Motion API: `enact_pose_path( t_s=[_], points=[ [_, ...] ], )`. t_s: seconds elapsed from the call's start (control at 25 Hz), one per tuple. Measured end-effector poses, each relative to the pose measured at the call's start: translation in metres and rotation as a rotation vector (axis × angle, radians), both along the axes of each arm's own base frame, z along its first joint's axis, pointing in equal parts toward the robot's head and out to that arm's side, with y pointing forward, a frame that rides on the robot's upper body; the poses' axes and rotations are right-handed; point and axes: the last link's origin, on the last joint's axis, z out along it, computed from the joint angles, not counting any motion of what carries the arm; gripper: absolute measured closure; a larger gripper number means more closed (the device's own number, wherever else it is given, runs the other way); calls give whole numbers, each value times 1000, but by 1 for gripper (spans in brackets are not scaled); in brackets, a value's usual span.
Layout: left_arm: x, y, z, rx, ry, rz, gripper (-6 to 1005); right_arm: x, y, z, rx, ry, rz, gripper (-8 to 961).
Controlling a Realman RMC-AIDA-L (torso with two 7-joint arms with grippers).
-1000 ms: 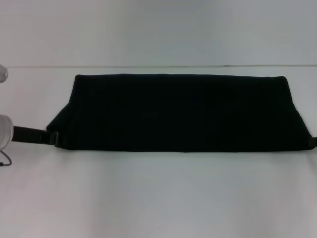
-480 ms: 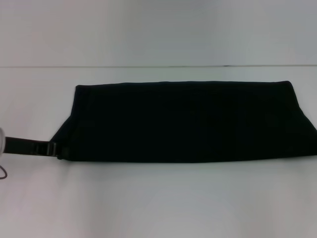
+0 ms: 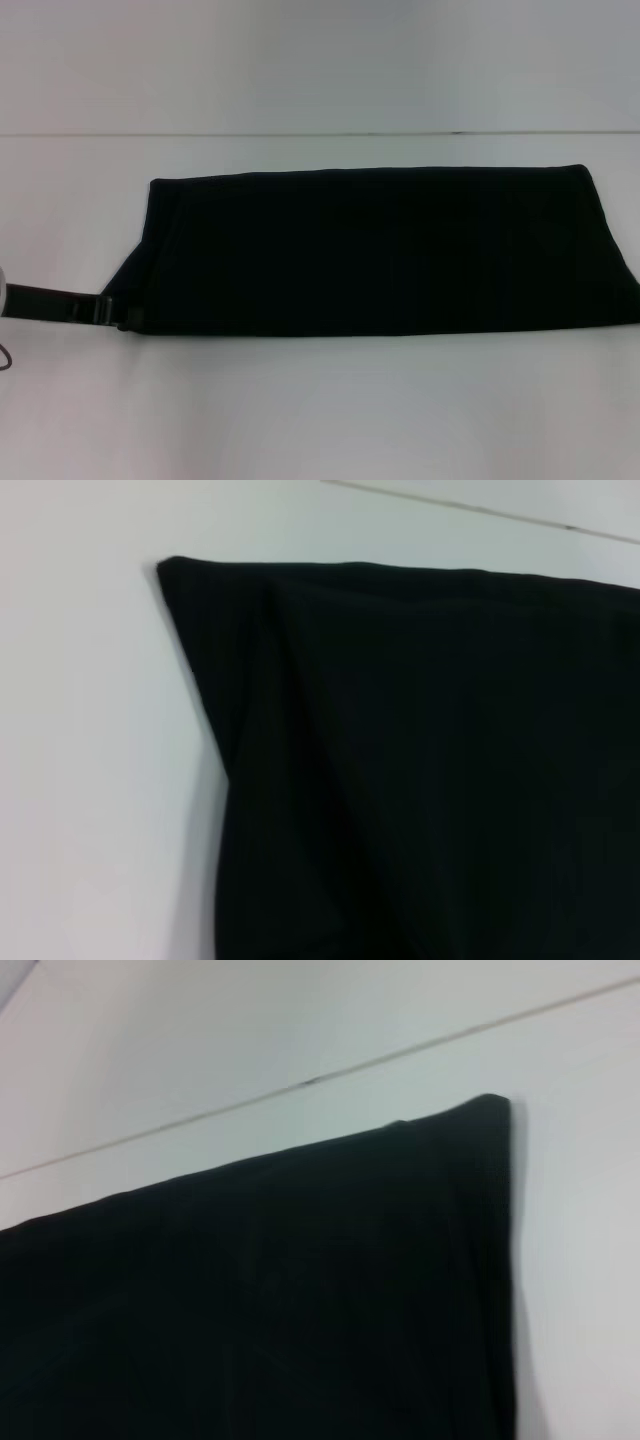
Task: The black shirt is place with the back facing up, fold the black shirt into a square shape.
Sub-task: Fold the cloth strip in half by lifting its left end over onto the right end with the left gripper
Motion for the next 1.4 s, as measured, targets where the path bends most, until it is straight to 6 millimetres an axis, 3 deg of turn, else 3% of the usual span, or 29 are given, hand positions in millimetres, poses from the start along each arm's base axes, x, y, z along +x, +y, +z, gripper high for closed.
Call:
enact_pose_path(
  t_s=[0.2, 0.48, 0.72, 0.88, 1.08, 1.28, 1.4],
  points=[
    [5, -1, 2, -30, -12, -8, 978, -6, 1, 8, 8, 8, 26, 813],
    [3, -1, 21, 10, -44, 10, 752, -21, -2, 17, 8, 67, 98, 598],
    [17, -18, 24, -141, -154, 41, 483, -33, 2, 10, -18, 89, 166, 369],
    [25, -26, 15, -245, -238, 124, 325, -42, 5, 5, -42, 95, 212, 225],
    [29, -28, -5, -312, -325, 243, 261, -55, 6, 1, -86, 81, 324, 164],
    [29, -18, -19, -266, -361, 339, 223, -68, 5, -7, -115, 76, 453, 17],
    [25, -11, -25, -216, -378, 429, 223, -78, 7, -8, -113, 98, 499, 20]
  ],
)
